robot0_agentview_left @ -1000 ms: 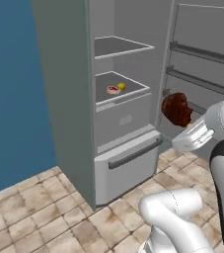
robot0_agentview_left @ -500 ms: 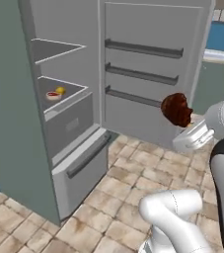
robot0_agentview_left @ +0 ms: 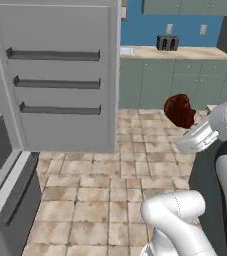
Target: Place one lemon and one steak in each tupperware on the nearby counter, to pack two identical lunches.
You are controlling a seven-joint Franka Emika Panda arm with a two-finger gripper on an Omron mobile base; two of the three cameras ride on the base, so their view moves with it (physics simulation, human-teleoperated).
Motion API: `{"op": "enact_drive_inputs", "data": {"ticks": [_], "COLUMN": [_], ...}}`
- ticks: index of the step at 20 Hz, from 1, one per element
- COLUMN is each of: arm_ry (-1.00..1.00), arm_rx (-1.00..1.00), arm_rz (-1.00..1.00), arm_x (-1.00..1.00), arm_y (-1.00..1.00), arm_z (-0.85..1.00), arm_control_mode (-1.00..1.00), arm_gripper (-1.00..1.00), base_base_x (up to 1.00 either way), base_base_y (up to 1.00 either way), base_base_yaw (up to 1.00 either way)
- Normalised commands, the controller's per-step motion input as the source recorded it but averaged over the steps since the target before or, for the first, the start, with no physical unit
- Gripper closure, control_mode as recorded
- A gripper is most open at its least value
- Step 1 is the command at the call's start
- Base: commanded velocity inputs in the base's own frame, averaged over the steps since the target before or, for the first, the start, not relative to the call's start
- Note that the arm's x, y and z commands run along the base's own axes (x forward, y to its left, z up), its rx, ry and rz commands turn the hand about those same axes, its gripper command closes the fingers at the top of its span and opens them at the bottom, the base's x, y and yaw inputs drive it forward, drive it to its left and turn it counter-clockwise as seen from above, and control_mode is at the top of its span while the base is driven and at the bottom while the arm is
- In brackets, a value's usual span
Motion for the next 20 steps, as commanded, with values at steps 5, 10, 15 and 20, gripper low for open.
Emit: {"op": "enact_drive_inputs", "data": {"ticks": [5,10,15,20], "arm_ry": [0.00,0.00,0.00,0.00], "arm_rx": [0.00,0.00,0.00,0.00], "arm_rz": [0.00,0.00,0.00,0.00], "arm_x": [0.00,0.00,0.00,0.00], "arm_y": [0.00,0.00,0.00,0.00], "arm_z": [0.00,0.00,0.00,0.00], "arm_control_mode": [1.00,1.00,1.00,1.00], "arm_gripper": [1.00,1.00,1.00,1.00], "base_base_x": [0.00,0.07,0.17,0.75], "base_base_y": [0.00,0.05,0.11,0.24], "base_base_yaw": [-0.80,-0.63,-0.17,-0.02]}}
